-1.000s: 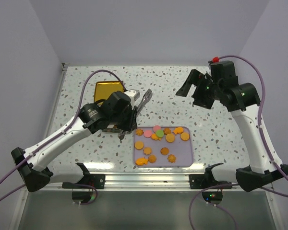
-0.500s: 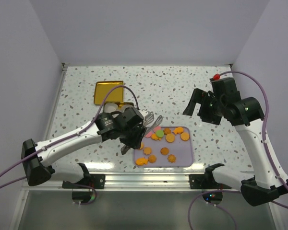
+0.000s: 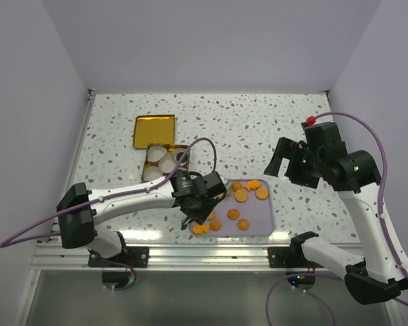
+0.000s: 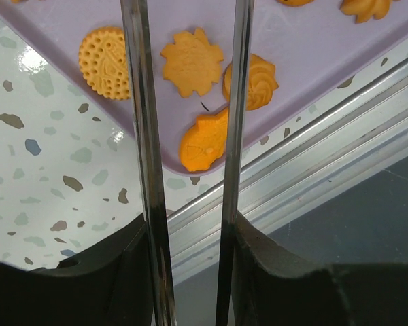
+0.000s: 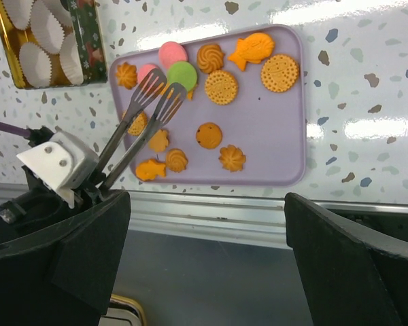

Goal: Pack the cookies

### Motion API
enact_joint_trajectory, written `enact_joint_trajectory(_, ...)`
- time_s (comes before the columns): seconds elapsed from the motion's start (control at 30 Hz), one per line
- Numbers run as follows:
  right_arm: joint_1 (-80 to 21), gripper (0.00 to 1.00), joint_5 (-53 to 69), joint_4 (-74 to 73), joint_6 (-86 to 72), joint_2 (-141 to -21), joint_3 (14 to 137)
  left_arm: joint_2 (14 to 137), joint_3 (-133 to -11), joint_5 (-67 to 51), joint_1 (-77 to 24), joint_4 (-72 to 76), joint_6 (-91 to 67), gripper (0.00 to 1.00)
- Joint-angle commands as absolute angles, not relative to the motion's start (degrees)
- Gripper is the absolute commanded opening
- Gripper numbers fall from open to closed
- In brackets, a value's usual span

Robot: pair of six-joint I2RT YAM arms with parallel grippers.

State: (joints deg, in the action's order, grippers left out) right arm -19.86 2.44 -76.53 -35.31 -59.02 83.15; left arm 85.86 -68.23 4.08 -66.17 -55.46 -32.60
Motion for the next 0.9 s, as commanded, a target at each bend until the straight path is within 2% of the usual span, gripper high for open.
enact_joint_trajectory(0.0,-20.0,0.99,1.6,-78.5,-34.1,-57.7,82.9,87.7,-72.1,8.2,-67.6,-56.8,-33.8,0.45)
enact_joint_trajectory(0.4,-20.0,0.99,0.2,-80.9,-33.9,-56.1,83.1,95.0,-76.8,13.5,-70.2,-61.4,-33.0,0.49)
enact_joint_trajectory(0.87,-20.0,0.99,0.6,-80.7,-34.5,-55.3,81.8,94.0,-79.5,17.5,-70.6,-64.3,-34.3,0.49)
